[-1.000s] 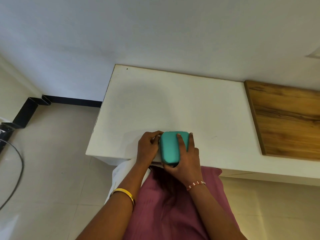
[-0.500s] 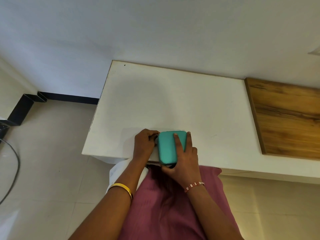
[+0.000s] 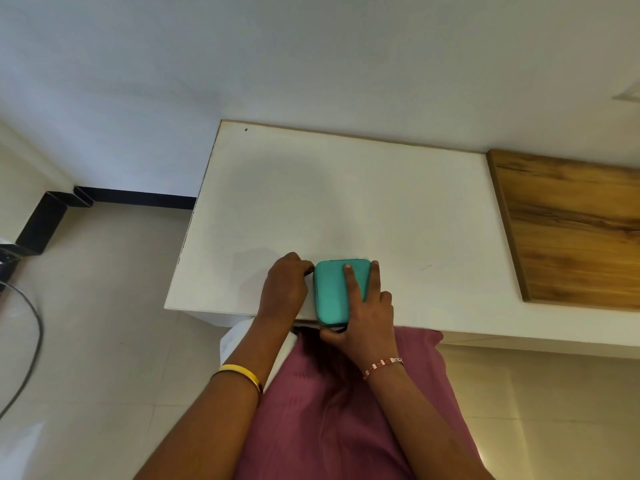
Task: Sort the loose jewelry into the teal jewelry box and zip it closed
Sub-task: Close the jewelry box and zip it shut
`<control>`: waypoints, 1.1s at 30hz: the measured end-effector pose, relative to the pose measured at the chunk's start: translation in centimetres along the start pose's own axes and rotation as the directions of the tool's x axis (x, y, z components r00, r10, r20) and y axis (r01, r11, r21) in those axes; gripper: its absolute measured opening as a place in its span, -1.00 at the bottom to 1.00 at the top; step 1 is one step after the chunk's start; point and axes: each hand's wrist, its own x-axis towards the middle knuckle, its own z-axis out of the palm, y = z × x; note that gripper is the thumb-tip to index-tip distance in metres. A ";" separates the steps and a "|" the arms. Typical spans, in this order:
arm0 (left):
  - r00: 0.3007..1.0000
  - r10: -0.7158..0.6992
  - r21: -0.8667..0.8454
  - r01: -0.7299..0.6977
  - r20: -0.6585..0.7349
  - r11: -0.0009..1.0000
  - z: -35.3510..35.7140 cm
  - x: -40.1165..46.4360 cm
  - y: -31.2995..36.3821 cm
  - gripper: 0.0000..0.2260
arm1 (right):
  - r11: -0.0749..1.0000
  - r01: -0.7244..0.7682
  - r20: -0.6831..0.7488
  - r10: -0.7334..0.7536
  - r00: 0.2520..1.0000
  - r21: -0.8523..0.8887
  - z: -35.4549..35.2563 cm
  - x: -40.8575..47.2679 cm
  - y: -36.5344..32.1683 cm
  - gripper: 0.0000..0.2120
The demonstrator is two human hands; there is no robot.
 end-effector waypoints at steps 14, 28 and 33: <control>0.999 -0.045 0.062 0.044 0.003 0.997 -0.3 -1.7 0.5 -0.69 | 0.999 0.042 0.135 -0.039 0.990 -0.022 -0.7 0.0 0.3 0.07; 0.971 -0.239 -0.423 0.224 0.018 0.878 -0.2 -2.4 0.2 -0.84 | 0.993 0.075 0.227 -0.094 0.969 0.088 -3.1 0.7 1.4 -0.01; 0.828 -0.399 -0.867 0.479 0.394 0.138 -0.6 -2.8 1.6 -0.89 | 0.950 -0.014 0.238 -0.063 0.969 0.312 -4.8 1.9 1.0 -0.02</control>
